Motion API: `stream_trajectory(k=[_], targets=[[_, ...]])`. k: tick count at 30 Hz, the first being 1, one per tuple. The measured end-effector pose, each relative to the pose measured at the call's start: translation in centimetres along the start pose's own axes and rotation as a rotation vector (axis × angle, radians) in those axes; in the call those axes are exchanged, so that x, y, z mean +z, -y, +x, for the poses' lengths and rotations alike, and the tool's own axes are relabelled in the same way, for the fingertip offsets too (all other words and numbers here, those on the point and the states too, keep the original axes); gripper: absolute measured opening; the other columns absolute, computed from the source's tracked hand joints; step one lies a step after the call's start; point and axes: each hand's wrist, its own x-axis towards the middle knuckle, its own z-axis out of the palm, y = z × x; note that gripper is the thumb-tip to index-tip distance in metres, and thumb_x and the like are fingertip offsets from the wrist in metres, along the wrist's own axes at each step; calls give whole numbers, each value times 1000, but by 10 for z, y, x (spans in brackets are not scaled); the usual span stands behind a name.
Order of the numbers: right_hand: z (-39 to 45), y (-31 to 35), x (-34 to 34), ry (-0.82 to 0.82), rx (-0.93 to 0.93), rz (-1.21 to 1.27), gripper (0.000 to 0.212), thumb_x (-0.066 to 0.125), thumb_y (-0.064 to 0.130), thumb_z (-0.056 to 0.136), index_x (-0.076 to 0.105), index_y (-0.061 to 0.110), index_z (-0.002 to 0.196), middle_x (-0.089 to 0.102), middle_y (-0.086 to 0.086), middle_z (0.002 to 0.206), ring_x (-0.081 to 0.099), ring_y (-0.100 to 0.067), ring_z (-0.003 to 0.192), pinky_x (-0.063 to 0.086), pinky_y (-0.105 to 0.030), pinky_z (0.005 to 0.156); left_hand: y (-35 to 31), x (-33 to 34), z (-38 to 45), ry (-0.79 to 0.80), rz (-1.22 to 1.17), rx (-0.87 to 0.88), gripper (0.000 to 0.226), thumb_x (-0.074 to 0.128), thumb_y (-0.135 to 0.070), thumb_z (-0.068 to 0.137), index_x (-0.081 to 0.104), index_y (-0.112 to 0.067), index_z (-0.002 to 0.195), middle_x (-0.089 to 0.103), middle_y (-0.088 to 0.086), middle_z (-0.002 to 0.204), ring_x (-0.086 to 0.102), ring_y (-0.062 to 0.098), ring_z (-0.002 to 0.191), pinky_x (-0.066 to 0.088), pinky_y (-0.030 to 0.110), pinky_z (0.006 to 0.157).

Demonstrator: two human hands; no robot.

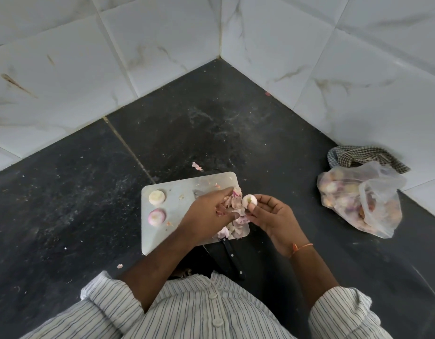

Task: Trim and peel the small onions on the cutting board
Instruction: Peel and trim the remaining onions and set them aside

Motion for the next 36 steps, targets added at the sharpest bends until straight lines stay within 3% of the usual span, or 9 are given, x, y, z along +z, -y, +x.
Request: stream_trajectory(k=[3, 10, 13, 16, 20, 24, 28, 32, 36], targets=[[-4, -4, 6, 71, 55, 141, 39, 69, 15, 94, 69, 0, 130, 74, -24, 127, 76, -28, 104, 64, -38, 94, -4, -4, -6, -5, -116, 55, 68, 88, -38, 88, 59, -41, 150, 62, -30, 134, 59, -17, 120, 42, 1, 97], [-10, -15, 34, 171, 127, 176, 35, 63, 21, 101, 71, 5, 131, 74, -21, 119, 73, -22, 99, 64, -38, 87, 4, -17, -23, -107, -201, 134, 48, 90, -24, 87, 76, -35, 132, 73, -23, 125, 65, -6, 121, 48, 10, 99], [-11, -23, 50, 211, 145, 92, 35, 62, 25, 105, 68, 14, 138, 72, -18, 124, 70, -22, 105, 58, -46, 95, 10, -25, -32, -97, -206, 144, 44, 89, -25, 89, 76, -30, 130, 73, -20, 126, 66, 0, 124, 51, 15, 101], [-14, -25, 59, 199, 148, -255, 28, 58, 34, 109, 67, 30, 135, 75, -8, 119, 71, -18, 98, 59, -44, 86, 28, -33, -36, -109, -184, 88, 42, 88, -23, 90, 75, -34, 129, 72, -20, 127, 66, -4, 119, 53, 16, 98], [-24, -34, 51, 97, -48, -1350, 25, 60, 55, 99, 63, 31, 92, 68, 5, 85, 64, -11, 75, 60, -38, 74, 64, -50, -38, -148, -41, -86, 44, 82, -37, 93, 70, -43, 135, 72, -20, 123, 69, -6, 100, 56, 20, 93], [-36, -57, 47, 38, -15, -1670, 39, 62, 65, 93, 57, 26, 100, 66, 5, 98, 66, -20, 88, 48, -33, 70, 84, -56, -43, -144, 151, -122, 49, 68, -38, 101, 60, -31, 149, 65, -10, 144, 67, 9, 115, 55, 38, 107], [-35, -72, 48, -16, 21, -1680, 42, 66, 60, 93, 58, 22, 109, 68, 2, 105, 68, -23, 97, 47, -34, 73, 89, -54, -49, -176, 235, -159, 50, 62, -42, 103, 54, -34, 152, 63, -4, 147, 66, 20, 125, 55, 45, 108], [-34, -78, 46, -28, 14, -1594, 29, 62, 51, 93, 58, 22, 90, 64, 6, 82, 60, -17, 73, 49, -33, 67, 90, -56, -55, -200, 265, -184, 50, 63, -40, 103, 54, -35, 152, 66, -5, 139, 67, 16, 111, 56, 40, 101], [-35, -80, 45, -68, 171, -1109, 24, 53, 35, 97, 60, 18, 82, 68, -2, 74, 64, -21, 64, 62, -46, 67, 91, -57, -60, -228, 202, -185, 49, 65, -38, 103, 56, -32, 151, 67, -5, 135, 65, 14, 110, 57, 40, 100]])
